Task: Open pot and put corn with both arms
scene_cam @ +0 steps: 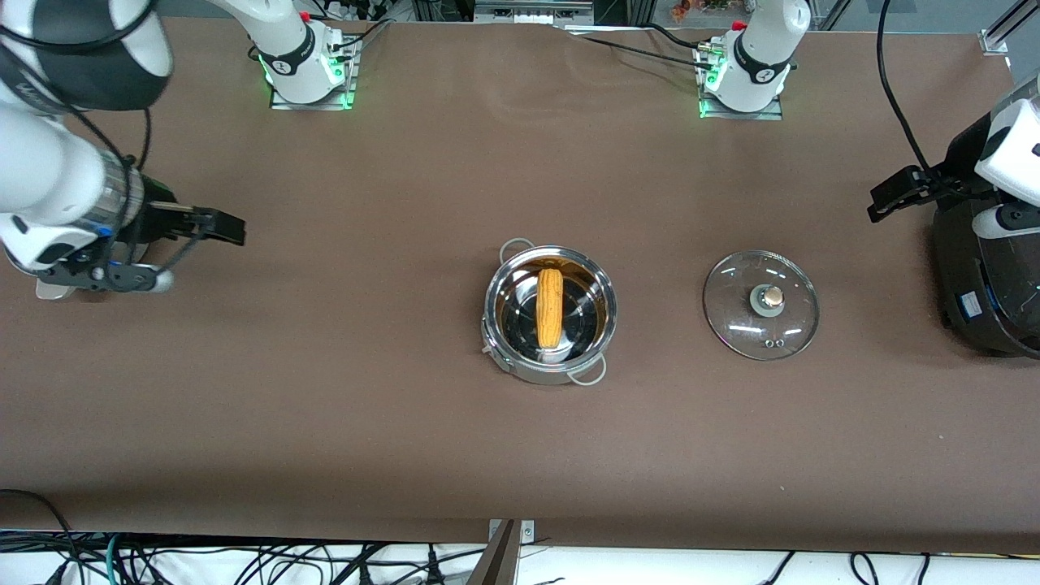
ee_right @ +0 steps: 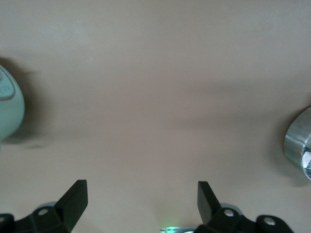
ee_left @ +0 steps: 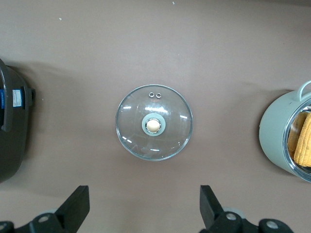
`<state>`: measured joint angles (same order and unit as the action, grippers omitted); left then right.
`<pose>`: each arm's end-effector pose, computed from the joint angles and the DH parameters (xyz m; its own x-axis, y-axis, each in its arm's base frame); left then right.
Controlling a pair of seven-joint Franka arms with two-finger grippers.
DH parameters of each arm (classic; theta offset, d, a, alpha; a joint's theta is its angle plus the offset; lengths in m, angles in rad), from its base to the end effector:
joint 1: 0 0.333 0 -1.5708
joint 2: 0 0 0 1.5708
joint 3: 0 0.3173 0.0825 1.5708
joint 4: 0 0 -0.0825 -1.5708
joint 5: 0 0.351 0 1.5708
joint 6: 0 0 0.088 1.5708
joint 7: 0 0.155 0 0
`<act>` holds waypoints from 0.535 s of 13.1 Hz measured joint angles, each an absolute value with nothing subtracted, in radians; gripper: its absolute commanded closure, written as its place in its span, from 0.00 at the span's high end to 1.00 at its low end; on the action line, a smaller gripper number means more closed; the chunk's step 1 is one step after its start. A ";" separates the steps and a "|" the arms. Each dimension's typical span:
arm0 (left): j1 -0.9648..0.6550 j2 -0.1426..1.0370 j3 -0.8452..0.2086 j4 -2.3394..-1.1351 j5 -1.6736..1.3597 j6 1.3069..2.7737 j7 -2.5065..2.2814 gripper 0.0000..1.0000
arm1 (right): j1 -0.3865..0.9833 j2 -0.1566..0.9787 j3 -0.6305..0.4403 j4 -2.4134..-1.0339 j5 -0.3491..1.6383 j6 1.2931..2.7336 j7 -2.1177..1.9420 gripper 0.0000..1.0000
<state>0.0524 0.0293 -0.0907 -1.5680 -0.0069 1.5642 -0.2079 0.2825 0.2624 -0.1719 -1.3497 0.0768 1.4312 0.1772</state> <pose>0.5272 -0.0206 0.5632 0.9851 0.1687 -0.0342 0.1689 -0.9856 0.0025 0.5678 0.0875 0.5195 0.9820 -0.0597 -0.1791 -0.0609 -0.9981 -0.0008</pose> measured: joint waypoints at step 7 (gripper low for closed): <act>0.053 0.031 -0.090 -1.566 -0.007 1.554 -0.204 1.00 | 0.027 0.034 0.040 -1.631 -0.009 1.546 0.094 1.00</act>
<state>0.0527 0.0305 -0.0902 -1.5664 -0.0069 1.5538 -0.2038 0.0274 0.0345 0.0403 -1.6311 -0.0089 1.5459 0.0941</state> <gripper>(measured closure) 0.000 0.000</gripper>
